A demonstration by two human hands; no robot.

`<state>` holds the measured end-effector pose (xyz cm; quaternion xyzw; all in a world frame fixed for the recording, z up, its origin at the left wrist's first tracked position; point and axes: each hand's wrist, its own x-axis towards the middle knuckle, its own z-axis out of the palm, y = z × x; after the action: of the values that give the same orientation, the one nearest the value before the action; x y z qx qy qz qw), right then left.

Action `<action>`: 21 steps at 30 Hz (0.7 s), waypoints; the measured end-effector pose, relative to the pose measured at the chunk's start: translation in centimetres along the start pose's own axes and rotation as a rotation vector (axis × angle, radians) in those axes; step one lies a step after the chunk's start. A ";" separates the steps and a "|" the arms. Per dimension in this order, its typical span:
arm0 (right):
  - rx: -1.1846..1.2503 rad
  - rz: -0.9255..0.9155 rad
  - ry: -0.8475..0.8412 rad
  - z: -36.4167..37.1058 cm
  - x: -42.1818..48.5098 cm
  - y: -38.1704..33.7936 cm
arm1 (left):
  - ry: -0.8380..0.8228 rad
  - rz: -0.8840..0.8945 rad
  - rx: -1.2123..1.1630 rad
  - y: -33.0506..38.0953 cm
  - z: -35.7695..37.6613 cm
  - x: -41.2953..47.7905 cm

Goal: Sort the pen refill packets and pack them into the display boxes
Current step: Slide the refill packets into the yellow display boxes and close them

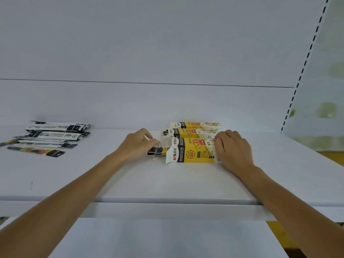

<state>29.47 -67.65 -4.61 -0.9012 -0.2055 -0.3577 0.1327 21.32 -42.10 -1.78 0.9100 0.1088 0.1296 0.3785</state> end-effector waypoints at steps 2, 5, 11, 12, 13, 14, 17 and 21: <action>-0.012 0.002 -0.019 0.1 0.0 0.1 | 0.004 0.122 -0.048 -0.3 0.1 -0.8; -0.021 -0.003 -0.029 0.1 0.0 0.1 | 0.012 0.196 -0.151 0.3 1.3 -1.1; -0.038 -0.015 -0.049 0.1 -0.1 0.1 | 0.135 0.197 -0.143 1.8 3.1 -0.6; -0.038 -0.016 -0.045 0.0 0.0 0.1 | 0.161 0.184 -0.124 1.6 2.8 -0.7; -0.032 -0.010 -0.044 0.0 0.0 0.1 | 0.140 0.179 -0.073 1.3 2.5 -0.8; -0.027 -0.001 -0.049 0.0 0.1 0.1 | 0.075 0.185 -0.010 1.0 2.3 -1.1; -0.024 0.000 -0.038 0.2 0.0 0.1 | -0.169 0.212 0.068 0.6 2.6 -1.6; -0.010 -0.010 0.005 0.2 0.0 0.1 | 0.027 0.274 0.157 0.6 2.6 -1.8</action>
<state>29.58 -67.71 -4.77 -0.8999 -0.2079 -0.3617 0.1269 20.48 -44.71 -3.40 0.9414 -0.0015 0.1832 0.2833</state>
